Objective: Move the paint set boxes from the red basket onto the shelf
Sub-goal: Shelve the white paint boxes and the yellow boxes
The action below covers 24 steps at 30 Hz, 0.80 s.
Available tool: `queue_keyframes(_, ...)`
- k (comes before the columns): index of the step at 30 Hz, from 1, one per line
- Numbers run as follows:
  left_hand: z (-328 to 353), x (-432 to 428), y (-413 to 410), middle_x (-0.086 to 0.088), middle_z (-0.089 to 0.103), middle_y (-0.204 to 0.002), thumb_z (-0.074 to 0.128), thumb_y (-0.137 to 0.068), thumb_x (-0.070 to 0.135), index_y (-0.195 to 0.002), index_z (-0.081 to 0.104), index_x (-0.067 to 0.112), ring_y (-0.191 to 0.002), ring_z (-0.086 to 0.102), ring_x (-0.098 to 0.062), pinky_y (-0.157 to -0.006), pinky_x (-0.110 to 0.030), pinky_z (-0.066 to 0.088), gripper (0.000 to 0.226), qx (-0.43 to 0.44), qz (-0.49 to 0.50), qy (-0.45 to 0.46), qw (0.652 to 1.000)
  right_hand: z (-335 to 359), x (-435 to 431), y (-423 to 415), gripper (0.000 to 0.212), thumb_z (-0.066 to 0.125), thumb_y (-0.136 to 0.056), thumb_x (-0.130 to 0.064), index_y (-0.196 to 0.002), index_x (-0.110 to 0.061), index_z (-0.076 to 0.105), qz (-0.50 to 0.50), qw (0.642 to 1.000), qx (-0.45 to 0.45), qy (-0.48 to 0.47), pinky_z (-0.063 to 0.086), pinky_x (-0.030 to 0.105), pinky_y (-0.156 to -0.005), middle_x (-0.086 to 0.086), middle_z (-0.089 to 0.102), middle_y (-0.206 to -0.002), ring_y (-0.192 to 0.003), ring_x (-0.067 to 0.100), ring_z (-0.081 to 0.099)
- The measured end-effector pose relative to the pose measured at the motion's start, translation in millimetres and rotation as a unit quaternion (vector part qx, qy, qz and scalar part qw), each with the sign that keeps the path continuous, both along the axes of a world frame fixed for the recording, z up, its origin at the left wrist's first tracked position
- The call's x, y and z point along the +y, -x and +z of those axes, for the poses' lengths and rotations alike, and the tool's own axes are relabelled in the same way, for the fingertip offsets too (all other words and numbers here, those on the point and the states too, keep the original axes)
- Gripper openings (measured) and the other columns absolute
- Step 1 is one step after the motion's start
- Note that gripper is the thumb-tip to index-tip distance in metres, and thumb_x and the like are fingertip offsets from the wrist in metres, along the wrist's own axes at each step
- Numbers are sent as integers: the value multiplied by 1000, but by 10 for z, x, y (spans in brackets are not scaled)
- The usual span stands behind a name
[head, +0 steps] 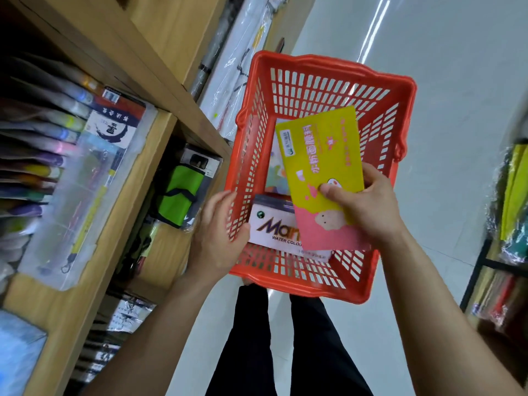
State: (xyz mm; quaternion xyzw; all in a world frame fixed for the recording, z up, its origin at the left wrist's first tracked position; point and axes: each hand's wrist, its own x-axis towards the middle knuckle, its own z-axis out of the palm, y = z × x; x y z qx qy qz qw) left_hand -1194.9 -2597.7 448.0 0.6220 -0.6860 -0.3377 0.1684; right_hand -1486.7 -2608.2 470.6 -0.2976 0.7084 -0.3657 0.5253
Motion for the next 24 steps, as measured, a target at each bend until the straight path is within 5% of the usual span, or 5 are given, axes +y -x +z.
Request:
queue_keyframes(6,293,-108,213,7,52,-132,59,-84,38,-131,57,22,-121,50,-18,-98,-35,43,50,-62,-43,14,997,459,107,229,48,92,-64,-38,-106,-22,74,-120,992,19,28,64,40,-73,-3,82,-98,-85,19,80)
queue_keyframes(10,178,-285,536,3,60,-131,66,-85,35,-133,59,24,-121,57,-21,-100,-33,44,50,-64,-136,-67,986,572,369,414,39,92,-64,-36,-97,-22,75,-202,979,17,21,61,32,-62,-6,82,-91,-78,15,80)
queue_keyframes(15,-441,-453,902,-5,52,-147,77,-80,44,-143,51,20,-132,52,-27,-104,-37,43,73,-161,-268,-188,931,410,861,509,43,90,-69,-32,-105,-15,75,-280,960,-19,-19,61,29,-60,-2,83,-94,-80,18,80)
queue_keyframes(24,-1227,-520,1118,-3,46,-150,78,-63,68,-151,37,20,-133,49,-28,-105,-41,41,108,-284,-407,-212,842,81,1340,272,20,88,-68,-29,-87,-26,81,-384,919,-74,-51,60,27,-57,-2,83,-89,-74,16,80)
